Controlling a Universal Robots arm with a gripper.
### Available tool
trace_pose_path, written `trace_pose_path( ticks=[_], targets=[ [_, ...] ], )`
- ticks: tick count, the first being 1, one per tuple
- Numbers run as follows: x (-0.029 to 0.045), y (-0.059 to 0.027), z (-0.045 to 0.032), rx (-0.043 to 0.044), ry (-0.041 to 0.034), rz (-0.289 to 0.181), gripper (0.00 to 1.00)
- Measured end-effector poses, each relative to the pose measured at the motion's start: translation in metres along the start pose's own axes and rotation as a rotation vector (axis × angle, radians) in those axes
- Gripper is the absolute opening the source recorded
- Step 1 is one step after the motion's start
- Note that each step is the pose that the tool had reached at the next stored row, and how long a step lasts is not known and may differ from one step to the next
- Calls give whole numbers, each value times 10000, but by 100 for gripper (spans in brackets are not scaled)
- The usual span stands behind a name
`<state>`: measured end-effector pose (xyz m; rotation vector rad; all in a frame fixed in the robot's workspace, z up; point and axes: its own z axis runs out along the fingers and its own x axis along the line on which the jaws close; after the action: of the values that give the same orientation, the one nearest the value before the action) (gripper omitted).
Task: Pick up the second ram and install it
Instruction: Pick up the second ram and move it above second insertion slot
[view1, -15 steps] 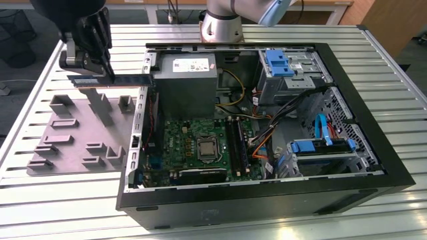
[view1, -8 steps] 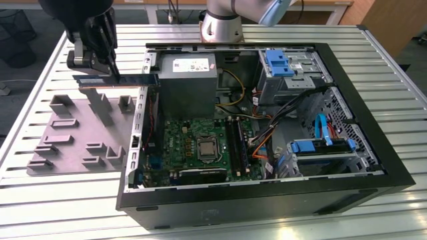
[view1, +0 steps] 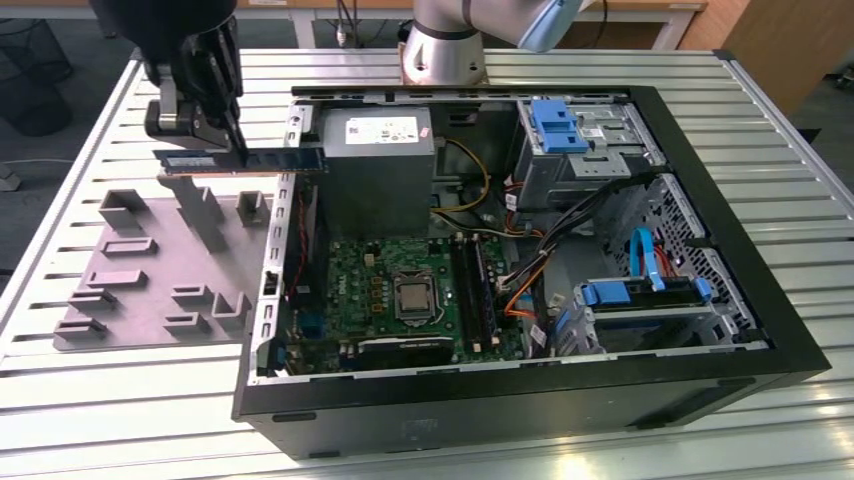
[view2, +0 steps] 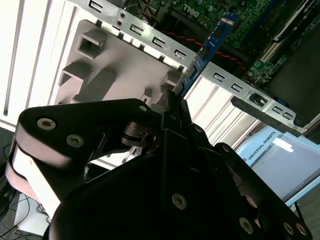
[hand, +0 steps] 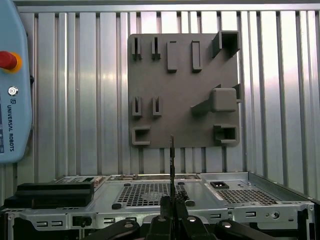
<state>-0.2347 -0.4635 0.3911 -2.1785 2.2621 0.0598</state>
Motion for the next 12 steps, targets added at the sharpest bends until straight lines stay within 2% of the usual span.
trace_pose_path(
  ticks=[12],
  targets=[
    [-2, -56, -2, 0, 0, 0, 14]
  ],
)
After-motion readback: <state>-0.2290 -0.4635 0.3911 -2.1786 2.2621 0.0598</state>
